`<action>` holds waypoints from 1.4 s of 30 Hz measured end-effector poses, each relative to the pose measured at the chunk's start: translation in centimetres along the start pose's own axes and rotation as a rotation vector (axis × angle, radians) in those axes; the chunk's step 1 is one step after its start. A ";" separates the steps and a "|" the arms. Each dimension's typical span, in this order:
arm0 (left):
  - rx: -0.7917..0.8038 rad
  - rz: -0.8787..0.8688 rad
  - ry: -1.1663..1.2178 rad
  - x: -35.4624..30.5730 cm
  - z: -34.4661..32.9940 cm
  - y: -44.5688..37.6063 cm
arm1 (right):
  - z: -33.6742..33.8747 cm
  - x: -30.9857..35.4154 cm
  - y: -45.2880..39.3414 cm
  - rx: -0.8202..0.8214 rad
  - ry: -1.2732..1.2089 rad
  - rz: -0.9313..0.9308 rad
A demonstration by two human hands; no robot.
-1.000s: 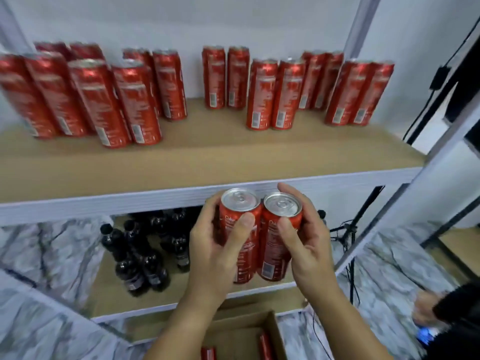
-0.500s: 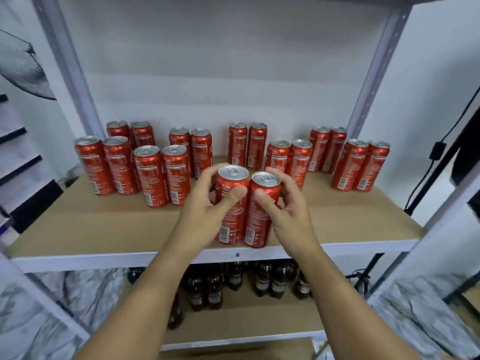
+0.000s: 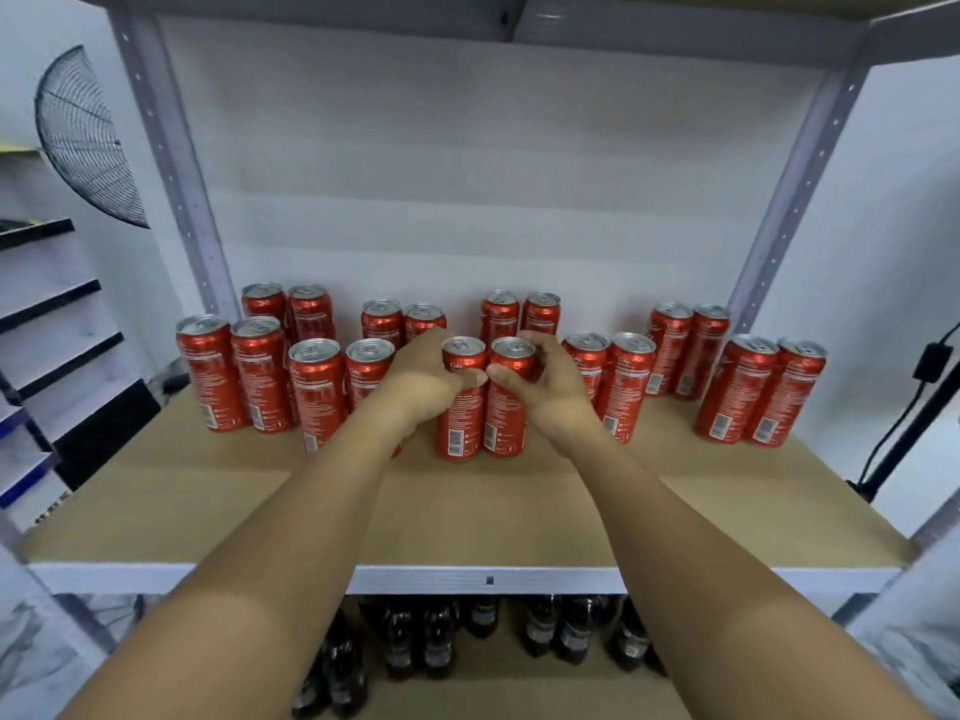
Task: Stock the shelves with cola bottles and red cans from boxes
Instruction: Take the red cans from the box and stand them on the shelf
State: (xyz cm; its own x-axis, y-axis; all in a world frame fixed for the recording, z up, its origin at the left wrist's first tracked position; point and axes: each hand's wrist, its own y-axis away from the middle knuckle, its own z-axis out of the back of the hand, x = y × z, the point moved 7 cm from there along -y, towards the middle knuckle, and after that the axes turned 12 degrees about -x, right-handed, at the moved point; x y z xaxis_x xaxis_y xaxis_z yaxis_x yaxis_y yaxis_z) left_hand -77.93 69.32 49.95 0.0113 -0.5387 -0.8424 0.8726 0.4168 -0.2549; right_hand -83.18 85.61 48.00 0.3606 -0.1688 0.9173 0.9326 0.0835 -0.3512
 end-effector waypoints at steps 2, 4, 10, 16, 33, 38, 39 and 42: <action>-0.003 0.042 0.029 0.3 -0.5 -0.7 | -0.3 -0.1 -0.7 -0.014 0.010 -0.011; -0.017 0.055 0.058 0.7 -0.8 -1.0 | -0.3 -0.4 -1.1 -0.030 0.013 -0.015; -0.051 0.028 0.145 1.3 -1.0 -1.5 | -0.8 -0.9 -1.5 -0.047 0.025 0.014; -0.051 0.014 0.188 1.7 -1.4 -1.6 | -1.0 -1.2 -1.5 -0.047 0.013 0.016; -0.258 0.022 0.301 4.7 -2.3 12.3 | 3.2 -4.0 10.4 -0.069 0.089 -0.079; -0.100 -0.025 0.417 4.1 -3.7 19.2 | 7.4 -3.1 17.4 -0.131 0.064 0.120; -0.083 -0.007 0.440 5.1 -4.4 20.4 | 8.1 -3.7 18.7 -0.139 0.066 0.138; -0.028 0.054 0.436 9.9 -7.9 23.6 | 9.1 -8.7 22.4 -0.142 0.074 0.074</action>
State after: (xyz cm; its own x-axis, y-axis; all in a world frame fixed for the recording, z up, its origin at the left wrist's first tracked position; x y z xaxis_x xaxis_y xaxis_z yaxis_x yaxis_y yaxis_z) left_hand -61.06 79.56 31.84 -0.1561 -0.1585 -0.9749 0.8626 0.4589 -0.2127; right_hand -65.60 97.90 33.89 0.4235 -0.2392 0.8737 0.8947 -0.0405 -0.4448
